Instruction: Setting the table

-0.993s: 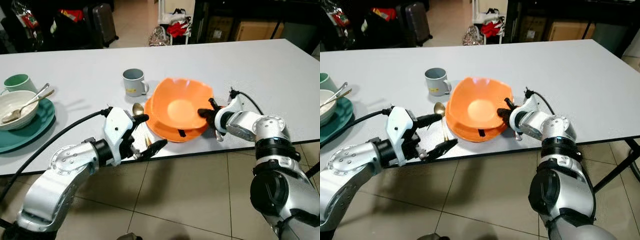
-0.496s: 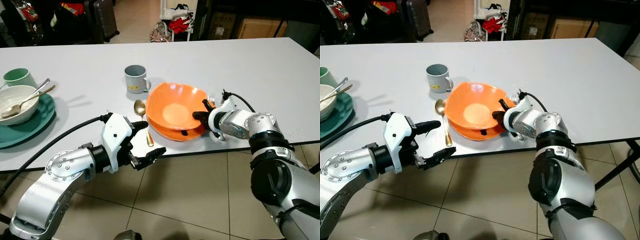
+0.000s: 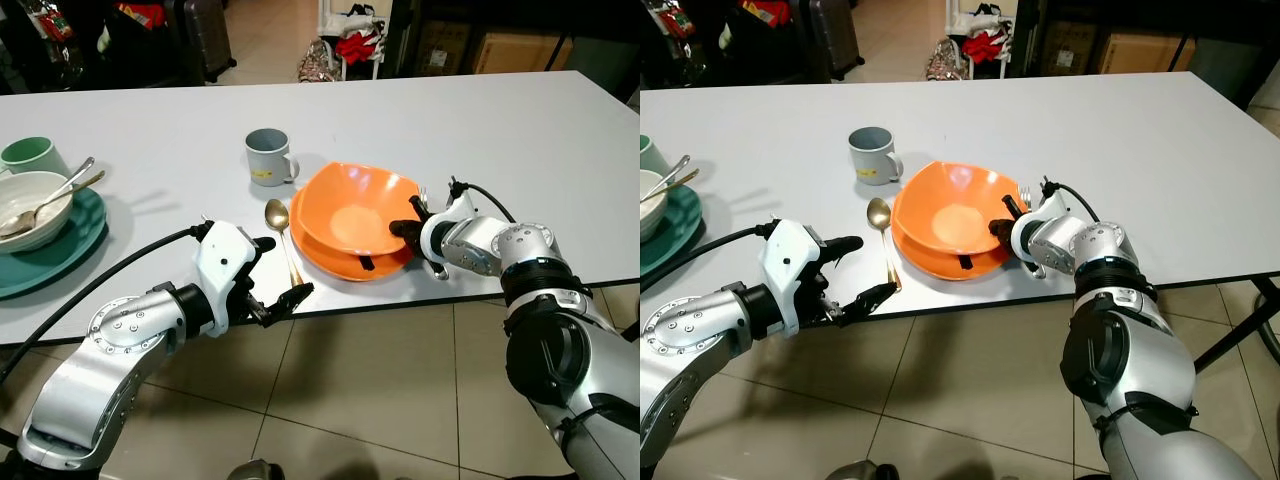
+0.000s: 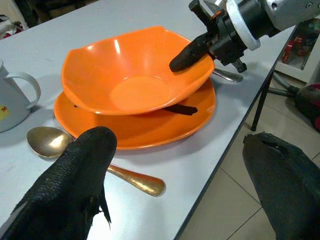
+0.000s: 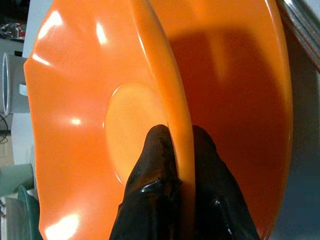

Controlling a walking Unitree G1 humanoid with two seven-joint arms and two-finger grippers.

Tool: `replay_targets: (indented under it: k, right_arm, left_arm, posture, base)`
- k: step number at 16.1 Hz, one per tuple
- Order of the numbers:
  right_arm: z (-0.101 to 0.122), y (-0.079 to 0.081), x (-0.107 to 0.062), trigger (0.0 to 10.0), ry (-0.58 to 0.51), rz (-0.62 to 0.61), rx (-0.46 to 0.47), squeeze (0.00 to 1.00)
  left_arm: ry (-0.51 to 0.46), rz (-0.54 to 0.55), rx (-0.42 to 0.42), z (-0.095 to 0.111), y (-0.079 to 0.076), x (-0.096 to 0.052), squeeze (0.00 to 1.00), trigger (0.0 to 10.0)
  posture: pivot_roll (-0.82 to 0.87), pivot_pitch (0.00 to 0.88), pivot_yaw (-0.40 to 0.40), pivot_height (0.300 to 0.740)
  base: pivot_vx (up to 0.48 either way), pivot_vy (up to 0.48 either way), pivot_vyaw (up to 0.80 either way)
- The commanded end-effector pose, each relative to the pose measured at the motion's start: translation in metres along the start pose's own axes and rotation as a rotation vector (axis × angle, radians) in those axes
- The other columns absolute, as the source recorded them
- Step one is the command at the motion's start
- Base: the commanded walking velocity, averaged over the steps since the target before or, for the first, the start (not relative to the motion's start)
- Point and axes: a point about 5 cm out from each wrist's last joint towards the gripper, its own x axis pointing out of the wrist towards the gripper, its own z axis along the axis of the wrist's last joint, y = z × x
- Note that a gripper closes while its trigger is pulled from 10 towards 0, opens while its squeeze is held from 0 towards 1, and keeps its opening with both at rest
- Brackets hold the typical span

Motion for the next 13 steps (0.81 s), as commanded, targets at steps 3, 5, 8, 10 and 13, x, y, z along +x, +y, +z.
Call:
replay_targets:
  k: [3, 5, 8, 10, 13]
  right_arm:
    - [0.006, 0.006, -0.004, 10.0, 0.000, 0.012, 0.005, 0.96]
    - [0.007, 0.007, -0.005, 10.0, 0.004, 0.019, 0.008, 1.00]
    - [0.015, 0.006, -0.013, 10.0, 0.012, 0.051, 0.026, 1.00]
    - [0.029, 0.008, -0.029, 10.0, 0.006, 0.111, 0.038, 1.00]
    - [0.039, 0.003, -0.056, 10.0, -0.006, 0.157, 0.001, 1.00]
  left_arm:
    - [0.012, 0.015, 0.008, 0.001, 0.003, 0.001, 0.00, 10.0]
    - [0.010, 0.017, 0.009, 0.002, 0.004, 0.001, 0.00, 10.0]
    - [0.003, 0.017, 0.011, 0.003, 0.004, 0.000, 0.00, 10.0]
    - [-0.012, 0.011, 0.001, 0.005, 0.003, -0.002, 0.00, 10.0]
    - [-0.019, 0.003, -0.005, 0.006, 0.000, -0.002, 0.00, 10.0]
  posture:
    - [0.00, 0.093, 0.026, 0.740]
    - [0.00, 0.093, 0.025, 0.740]
    - [0.00, 0.088, 0.024, 0.740]
    - [-0.01, 0.079, 0.035, 0.740]
    - [-0.02, 0.070, 0.039, 0.740]
  base:
    - [0.000, 0.000, 0.00]
    - [0.000, 0.000, 0.00]
    - [0.000, 0.000, 0.00]
    - [0.000, 0.000, 0.00]
    - [0.000, 0.000, 0.00]
